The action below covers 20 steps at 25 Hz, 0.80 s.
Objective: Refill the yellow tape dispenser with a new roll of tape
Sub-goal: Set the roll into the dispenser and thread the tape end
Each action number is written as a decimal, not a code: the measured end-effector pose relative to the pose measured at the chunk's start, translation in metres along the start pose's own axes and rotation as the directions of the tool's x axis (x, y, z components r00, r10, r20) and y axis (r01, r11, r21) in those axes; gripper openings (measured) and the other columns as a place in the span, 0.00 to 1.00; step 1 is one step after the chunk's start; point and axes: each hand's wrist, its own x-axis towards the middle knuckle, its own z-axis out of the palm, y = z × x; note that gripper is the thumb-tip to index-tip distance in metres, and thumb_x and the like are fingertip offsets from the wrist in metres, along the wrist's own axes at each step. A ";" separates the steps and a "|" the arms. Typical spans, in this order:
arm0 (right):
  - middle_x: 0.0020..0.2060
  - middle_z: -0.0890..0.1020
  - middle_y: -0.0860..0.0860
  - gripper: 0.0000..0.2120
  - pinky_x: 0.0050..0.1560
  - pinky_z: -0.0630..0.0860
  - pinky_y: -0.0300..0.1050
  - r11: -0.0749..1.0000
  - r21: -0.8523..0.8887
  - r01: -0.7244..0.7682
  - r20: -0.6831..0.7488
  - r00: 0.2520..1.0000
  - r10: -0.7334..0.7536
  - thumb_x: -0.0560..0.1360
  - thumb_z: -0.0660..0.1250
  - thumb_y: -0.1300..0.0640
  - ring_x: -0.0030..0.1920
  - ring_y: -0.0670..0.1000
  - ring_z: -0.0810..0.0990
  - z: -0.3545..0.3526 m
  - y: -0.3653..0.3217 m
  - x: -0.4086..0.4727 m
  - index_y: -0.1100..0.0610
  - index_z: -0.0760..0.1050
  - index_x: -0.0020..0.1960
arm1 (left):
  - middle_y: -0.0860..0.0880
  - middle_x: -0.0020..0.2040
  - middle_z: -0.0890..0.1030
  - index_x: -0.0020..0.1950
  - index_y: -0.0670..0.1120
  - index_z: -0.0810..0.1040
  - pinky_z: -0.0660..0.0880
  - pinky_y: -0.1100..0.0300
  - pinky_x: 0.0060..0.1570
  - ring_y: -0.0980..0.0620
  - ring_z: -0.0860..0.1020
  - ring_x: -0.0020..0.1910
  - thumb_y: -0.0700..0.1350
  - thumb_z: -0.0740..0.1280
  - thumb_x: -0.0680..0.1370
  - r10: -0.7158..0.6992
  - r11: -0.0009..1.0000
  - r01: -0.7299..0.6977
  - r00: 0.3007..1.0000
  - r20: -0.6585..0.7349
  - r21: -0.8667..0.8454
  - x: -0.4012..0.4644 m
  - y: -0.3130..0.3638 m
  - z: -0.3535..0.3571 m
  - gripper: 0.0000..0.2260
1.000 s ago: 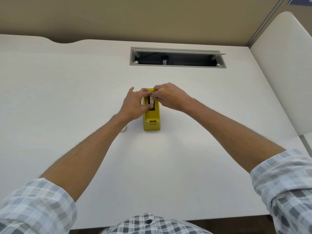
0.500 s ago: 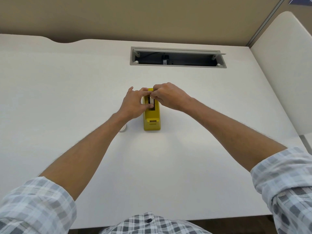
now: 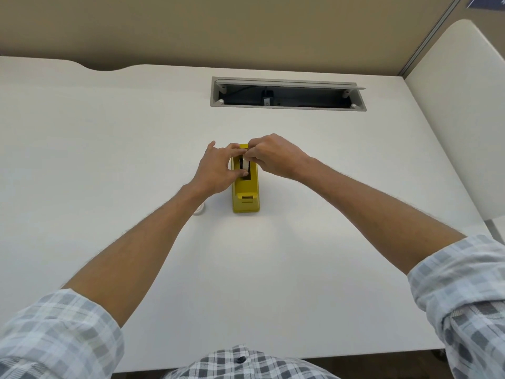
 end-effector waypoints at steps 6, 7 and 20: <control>0.49 0.82 0.51 0.13 0.46 0.79 0.41 0.997 -0.070 0.009 0.014 1.000 -0.008 0.83 0.59 0.53 0.45 0.49 0.81 0.001 -0.003 0.003 0.56 0.81 0.55 | 0.49 0.68 0.76 0.68 0.51 0.76 0.48 0.45 0.77 0.46 0.75 0.65 0.51 0.71 0.75 0.011 1.000 -0.011 1.000 -0.002 0.009 0.001 0.000 -0.001 0.22; 0.48 0.82 0.50 0.13 0.46 0.79 0.40 0.996 -0.090 0.016 0.021 1.000 -0.014 0.83 0.58 0.53 0.44 0.48 0.81 0.000 -0.003 0.003 0.55 0.81 0.54 | 0.49 0.68 0.76 0.68 0.51 0.76 0.48 0.45 0.77 0.46 0.75 0.64 0.51 0.71 0.75 0.010 1.000 -0.010 1.000 0.000 0.013 0.001 0.001 -0.002 0.22; 0.48 0.82 0.51 0.12 0.36 0.71 0.42 0.979 -0.194 -0.058 0.003 0.998 0.060 0.83 0.59 0.52 0.42 0.53 0.82 -0.001 -0.009 0.003 0.56 0.79 0.54 | 0.51 0.67 0.77 0.66 0.51 0.77 0.47 0.44 0.76 0.45 0.77 0.62 0.52 0.71 0.75 0.014 0.998 -0.013 1.000 -0.007 0.063 0.001 0.003 -0.002 0.20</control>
